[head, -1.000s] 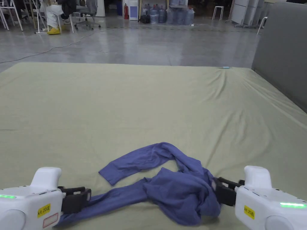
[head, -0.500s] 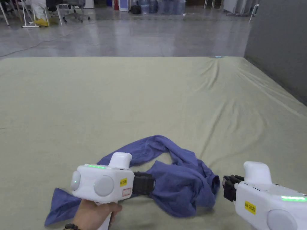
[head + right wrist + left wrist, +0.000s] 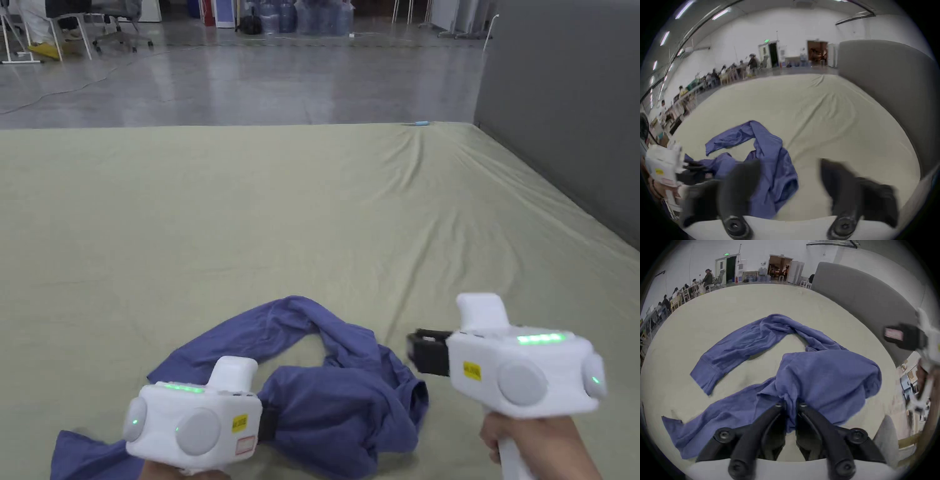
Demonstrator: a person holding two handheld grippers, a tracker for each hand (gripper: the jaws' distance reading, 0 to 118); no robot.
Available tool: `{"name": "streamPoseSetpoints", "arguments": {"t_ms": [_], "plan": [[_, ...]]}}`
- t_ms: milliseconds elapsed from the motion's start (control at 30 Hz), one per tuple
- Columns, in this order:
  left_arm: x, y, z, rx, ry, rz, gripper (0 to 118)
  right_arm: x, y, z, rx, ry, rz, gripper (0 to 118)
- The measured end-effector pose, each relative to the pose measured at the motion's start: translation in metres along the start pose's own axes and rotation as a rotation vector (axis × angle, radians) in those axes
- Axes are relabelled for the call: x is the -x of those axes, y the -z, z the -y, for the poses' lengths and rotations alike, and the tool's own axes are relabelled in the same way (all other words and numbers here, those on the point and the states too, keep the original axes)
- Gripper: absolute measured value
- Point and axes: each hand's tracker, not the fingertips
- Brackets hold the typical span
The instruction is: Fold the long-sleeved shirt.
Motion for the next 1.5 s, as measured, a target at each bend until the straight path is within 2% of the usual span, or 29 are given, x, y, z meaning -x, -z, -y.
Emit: {"name": "streamPoseSetpoints", "arguments": {"t_ms": [33,100,167,267,300,333,367,400,433,467,500,533,600,700,767,900,1000,1100,1200,1267,1367,1500], "plan": [[0.002,-0.007,0.004,0.001,0.002,0.005,2,0.001,0.019,-0.008,0.022,-0.023,-0.022,97],[0.003,-0.018,0.011,-0.003,0.004,0.006,2,0.002,0.059,-0.026,0.067,-0.047,-0.038,97],[0.006,-0.027,0.017,-0.016,0.025,-0.005,2,0.008,0.098,-0.036,0.152,-0.070,-0.015,97],[0.005,-0.034,0.023,-0.021,0.028,-0.009,2,0.018,0.143,-0.037,0.265,-0.123,-0.068,94],[0.006,-0.035,0.025,-0.020,0.022,-0.008,2,0.023,0.154,-0.034,0.316,-0.125,-0.069,86],[0.007,-0.035,0.026,-0.021,0.018,-0.007,2,0.026,0.160,-0.030,0.355,-0.134,-0.073,67],[0.006,-0.034,0.026,-0.023,0.015,-0.007,2,0.032,0.168,-0.024,0.405,-0.167,-0.059,55],[0.006,-0.033,0.027,-0.016,0.005,-0.003,2,0.038,0.168,-0.019,0.393,-0.216,-0.013,54],[0.007,-0.033,0.026,-0.021,0.006,-0.007,2,0.042,0.162,-0.022,0.349,-0.225,-0.008,41],[0.009,-0.035,0.025,-0.031,0.003,-0.010,2,0.043,0.156,-0.026,0.368,-0.206,-0.023,5],[0.010,-0.037,0.022,-0.046,-0.005,-0.011,2,0.043,0.148,-0.031,0.351,-0.188,-0.043,2],[0.012,-0.041,0.018,-0.071,-0.014,-0.006,2,0.045,0.141,-0.033,0.308,-0.166,-0.046,2],[0.020,-0.058,0.005,-0.153,-0.044,-0.003,2,0.040,0.116,-0.043,0.199,-0.181,-0.018,2],[0.036,-0.090,-0.026,-0.253,-0.053,-0.012,2,0.024,0.074,-0.075,0.056,-0.078,-0.049,2],[0.052,-0.114,-0.051,-0.340,-0.058,-0.075,2,0.014,0.043,-0.101,-0.052,-0.038,-0.044,2],[0.091,-0.168,-0.110,-0.506,-0.097,-0.185,2,0.007,-0.012,-0.165,-0.210,-0.027,-0.036,2],[0.111,-0.208,-0.160,-0.604,-0.116,-0.295,2,0.010,-0.040,-0.217,-0.305,0.012,-0.088,2],[0.117,-0.249,-0.216,-0.678,-0.120,-0.300,2,0.023,-0.059,-0.276,-0.366,-0.011,-0.094,2],[0.113,-0.283,-0.275,-0.721,-0.071,-0.357,2,0.043,-0.076,-0.338,-0.408,-0.025,-0.063,2],[0.111,-0.304,-0.310,-0.753,-0.071,-0.336,2,0.052,-0.088,-0.376,-0.445,-0.029,-0.040,2],[0.105,-0.327,-0.359,-0.762,-0.095,-0.364,2,0.057,-0.102,-0.423,-0.460,0.012,0.016,2],[0.100,-0.338,-0.390,-0.792,-0.119,-0.354,2,0.056,-0.107,-0.451,-0.474,0.024,0.033,2]]}}
